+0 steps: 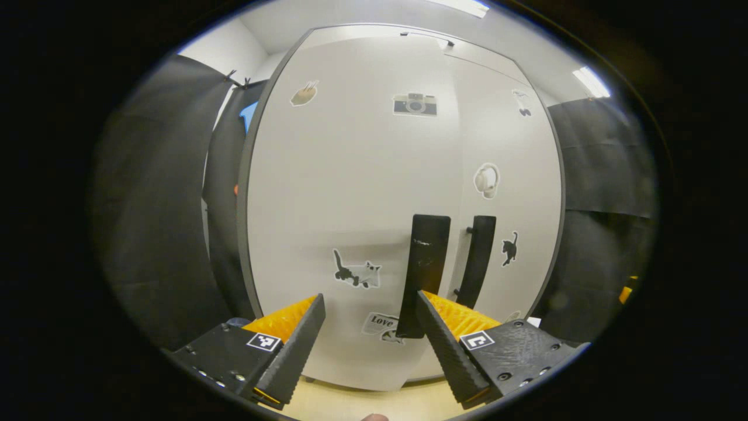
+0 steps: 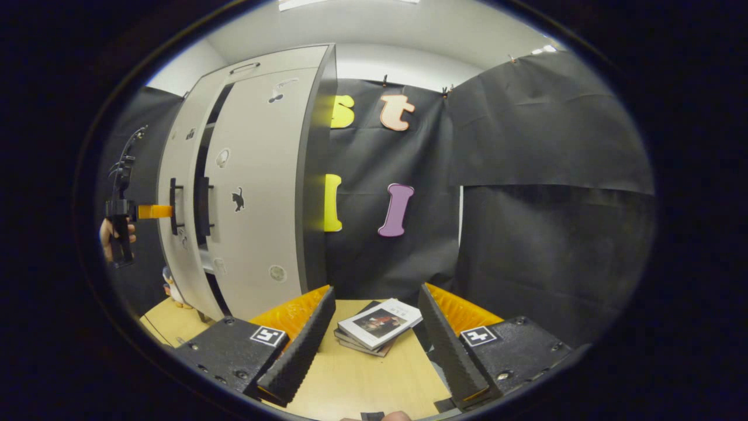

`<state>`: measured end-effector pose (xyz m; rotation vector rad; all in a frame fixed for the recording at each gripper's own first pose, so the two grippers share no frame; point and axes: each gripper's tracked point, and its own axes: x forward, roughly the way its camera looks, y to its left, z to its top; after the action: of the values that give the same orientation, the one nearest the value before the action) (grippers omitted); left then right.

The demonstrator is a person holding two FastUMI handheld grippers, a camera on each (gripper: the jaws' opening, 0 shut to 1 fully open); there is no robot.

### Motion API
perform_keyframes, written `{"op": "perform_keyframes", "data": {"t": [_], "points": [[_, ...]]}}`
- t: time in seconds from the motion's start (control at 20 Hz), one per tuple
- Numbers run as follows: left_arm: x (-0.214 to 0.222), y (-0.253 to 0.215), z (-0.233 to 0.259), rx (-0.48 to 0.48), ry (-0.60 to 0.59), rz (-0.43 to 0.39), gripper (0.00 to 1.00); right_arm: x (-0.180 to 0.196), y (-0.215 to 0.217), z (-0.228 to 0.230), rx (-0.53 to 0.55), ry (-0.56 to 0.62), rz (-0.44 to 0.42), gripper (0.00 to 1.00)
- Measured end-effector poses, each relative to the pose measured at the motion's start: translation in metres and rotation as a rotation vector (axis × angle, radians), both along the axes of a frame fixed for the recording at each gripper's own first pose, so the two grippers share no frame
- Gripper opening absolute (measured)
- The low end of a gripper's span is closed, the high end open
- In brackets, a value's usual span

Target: Grasp the bottle in the cabinet with the left hand and place it on the coaster, then close the right door with the right hand and the left door with the left hand.

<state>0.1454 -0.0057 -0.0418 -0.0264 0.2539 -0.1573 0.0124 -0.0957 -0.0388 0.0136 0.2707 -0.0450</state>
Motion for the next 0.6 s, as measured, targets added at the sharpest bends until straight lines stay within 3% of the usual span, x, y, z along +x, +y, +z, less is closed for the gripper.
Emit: {"op": "perform_keyframes", "data": {"t": [0.3, 0.6], "points": [[-0.003, -0.003, 0.006, -0.009, -0.003, 0.011, 1.00, 0.004, 0.007, 0.011, 0.005, -0.029, 0.029, 0.94], [-0.023, 0.005, 0.015, 0.007, -0.009, 0.029, 0.96, 0.009, 0.031, 0.022, 0.011, -0.059, 0.094, 0.94]]}}
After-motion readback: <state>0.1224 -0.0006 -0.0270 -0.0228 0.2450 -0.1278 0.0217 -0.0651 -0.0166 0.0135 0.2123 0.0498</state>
